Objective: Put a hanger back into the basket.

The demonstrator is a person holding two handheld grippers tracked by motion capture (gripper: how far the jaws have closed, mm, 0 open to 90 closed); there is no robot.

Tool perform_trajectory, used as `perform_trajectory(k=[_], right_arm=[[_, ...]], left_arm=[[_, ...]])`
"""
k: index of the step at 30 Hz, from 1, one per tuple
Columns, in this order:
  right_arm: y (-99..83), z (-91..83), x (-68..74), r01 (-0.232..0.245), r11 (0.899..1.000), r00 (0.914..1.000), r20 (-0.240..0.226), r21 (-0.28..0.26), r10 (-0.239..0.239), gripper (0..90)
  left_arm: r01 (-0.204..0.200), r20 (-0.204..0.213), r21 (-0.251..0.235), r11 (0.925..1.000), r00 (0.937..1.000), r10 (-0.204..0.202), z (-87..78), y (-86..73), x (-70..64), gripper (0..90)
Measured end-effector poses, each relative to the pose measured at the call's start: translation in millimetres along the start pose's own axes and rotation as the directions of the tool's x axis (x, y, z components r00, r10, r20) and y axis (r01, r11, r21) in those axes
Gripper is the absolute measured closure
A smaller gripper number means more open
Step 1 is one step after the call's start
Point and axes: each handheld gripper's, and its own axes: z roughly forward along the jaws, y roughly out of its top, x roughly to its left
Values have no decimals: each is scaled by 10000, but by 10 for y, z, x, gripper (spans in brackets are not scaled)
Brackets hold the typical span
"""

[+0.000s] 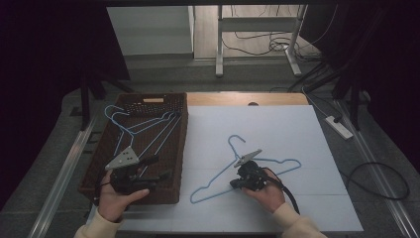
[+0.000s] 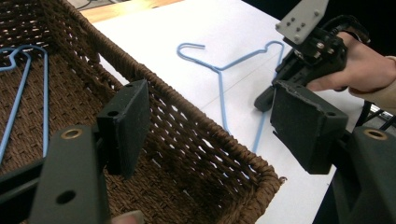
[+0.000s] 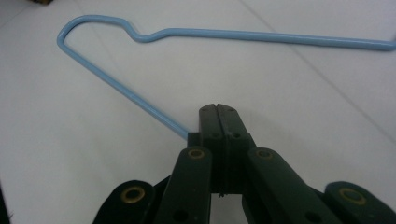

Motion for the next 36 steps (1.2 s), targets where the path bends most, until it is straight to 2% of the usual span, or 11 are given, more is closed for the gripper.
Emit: perform_trajectory(k=[8, 21, 26, 28, 30, 31, 33, 35, 36], right_arm=[[-190, -112, 126, 260, 9995, 9994, -242, 175, -256, 900], [-451, -263, 224, 324, 9989, 9982, -516, 328, -306, 900], [-490, -292, 237, 374, 9985, 9977, -580, 389, -351, 900], [-469, -296, 216, 465, 9983, 9982, -388, 351, -452, 900], [-412, -347, 142, 223, 9996, 9995, -225, -194, -228, 900], [-412, -347, 142, 223, 9996, 9995, -225, -194, -228, 900], [-313, -411, -7, -206, 9958, 9994, 250, -893, 230, 900], [-207, -418, -156, -607, 9912, 9944, 790, -1173, 702, 841], [-174, -406, -205, -671, 9902, 9923, 950, -1227, 790, 814]], left_arm=[[2, 16, 35, 10000, 10000, -2, 14, -1, -1, 292], [9, 33, 62, 10000, 10000, -9, 29, -2, -13, 292], [-14, 36, 51, 10000, 10000, 14, 27, 4, -22, 292], [-18, 41, 29, 10000, 10000, 18, 26, 6, -24, 292], [-9, 36, 31, 10000, 10000, 9, 30, 6, -22, 292], [-9, 36, 31, 10000, 10000, 9, 30, 6, -22, 292], [-18, 56, 63, 10000, 10000, 17, 42, 5, -22, 291], [-34, 76, 87, 10000, 10000, 33, 51, 6, -25, 291], [-47, 93, 98, 9999, 9999, 46, 55, 6, -26, 291]])
